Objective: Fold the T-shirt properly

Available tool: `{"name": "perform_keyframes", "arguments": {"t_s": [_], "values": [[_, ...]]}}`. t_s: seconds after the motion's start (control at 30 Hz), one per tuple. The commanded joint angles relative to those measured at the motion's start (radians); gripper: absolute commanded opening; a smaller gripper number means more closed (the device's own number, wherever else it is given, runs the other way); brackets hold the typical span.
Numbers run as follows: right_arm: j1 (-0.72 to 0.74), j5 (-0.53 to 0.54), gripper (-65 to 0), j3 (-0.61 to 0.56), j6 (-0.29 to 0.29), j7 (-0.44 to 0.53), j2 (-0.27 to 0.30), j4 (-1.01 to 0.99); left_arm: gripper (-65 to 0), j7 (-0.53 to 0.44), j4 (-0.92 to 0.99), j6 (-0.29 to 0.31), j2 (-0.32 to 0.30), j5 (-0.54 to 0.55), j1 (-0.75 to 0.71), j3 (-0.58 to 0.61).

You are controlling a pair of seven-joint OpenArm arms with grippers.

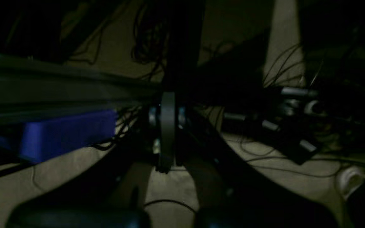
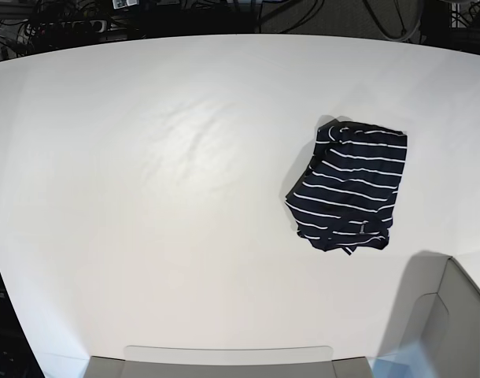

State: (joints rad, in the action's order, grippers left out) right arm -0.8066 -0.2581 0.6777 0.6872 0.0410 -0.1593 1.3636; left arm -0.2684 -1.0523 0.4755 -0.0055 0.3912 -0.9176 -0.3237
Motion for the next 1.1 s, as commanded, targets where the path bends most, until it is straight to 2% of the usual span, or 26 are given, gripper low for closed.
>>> {"name": "perform_keyframes", "arguments": {"t_s": [0.0,0.17,0.27,0.37,0.43,0.47,0.53,0.6,0.67,0.73,0.83,0.9,1.07], "values": [[0.019,-0.011,-65.0,0.023,0.011,0.015,0.007,-0.036,-65.0,-0.019,0.053,0.021,0.000,-0.036,0.027,-0.005],[0.220,-0.214,-65.0,0.159,0.011,0.015,0.030,-0.284,-65.0,-0.022,0.419,0.019,-0.008,-0.162,0.240,-0.009],[0.335,-0.340,-65.0,0.265,0.011,0.015,0.059,-0.431,-65.0,-0.024,0.628,0.018,-0.060,-0.185,0.363,-0.032],[0.448,-0.458,-65.0,0.374,0.011,0.015,0.123,-0.599,-65.0,-0.030,0.844,0.013,-0.118,-0.191,0.487,-0.036],[0.514,-0.550,-65.0,0.429,0.011,0.015,0.180,-0.725,-65.0,-0.047,0.993,-0.044,-0.158,-0.191,0.564,-0.004],[0.542,-0.602,-65.0,0.445,-0.010,0.015,0.209,-0.789,-65.0,-0.061,1.052,-0.091,-0.175,-0.191,0.602,0.025],[0.583,-0.679,-65.0,0.448,-0.163,0.015,0.255,-0.904,-65.0,-0.088,1.052,-0.191,-0.193,-0.191,0.648,0.096],[0.629,-0.769,-65.0,0.446,-0.373,0.017,0.304,-1.044,-65.0,-0.111,1.052,-0.312,-0.204,-0.188,0.685,0.180],[0.671,-0.860,-65.0,0.446,-0.539,0.017,0.332,-1.146,-65.0,-0.116,1.052,-0.404,-0.204,-0.188,0.702,0.232],[0.702,-0.950,-65.0,0.446,-0.703,0.017,0.352,-1.216,-65.0,-0.116,1.052,-0.458,-0.199,-0.188,0.710,0.262],[0.729,-1.047,-65.0,0.448,-0.912,0.015,0.350,-1.255,-65.0,-0.116,1.052,-0.464,-0.195,-0.188,0.719,0.268],[0.734,-1.073,-65.0,0.449,-0.981,0.015,0.346,-1.257,-65.0,-0.116,1.052,-0.464,-0.181,-0.188,0.728,0.266],[0.735,-1.079,-65.0,0.448,-0.987,0.015,0.312,-1.257,-65.0,-0.116,1.052,-0.464,-0.176,-0.188,0.733,0.265]]}}
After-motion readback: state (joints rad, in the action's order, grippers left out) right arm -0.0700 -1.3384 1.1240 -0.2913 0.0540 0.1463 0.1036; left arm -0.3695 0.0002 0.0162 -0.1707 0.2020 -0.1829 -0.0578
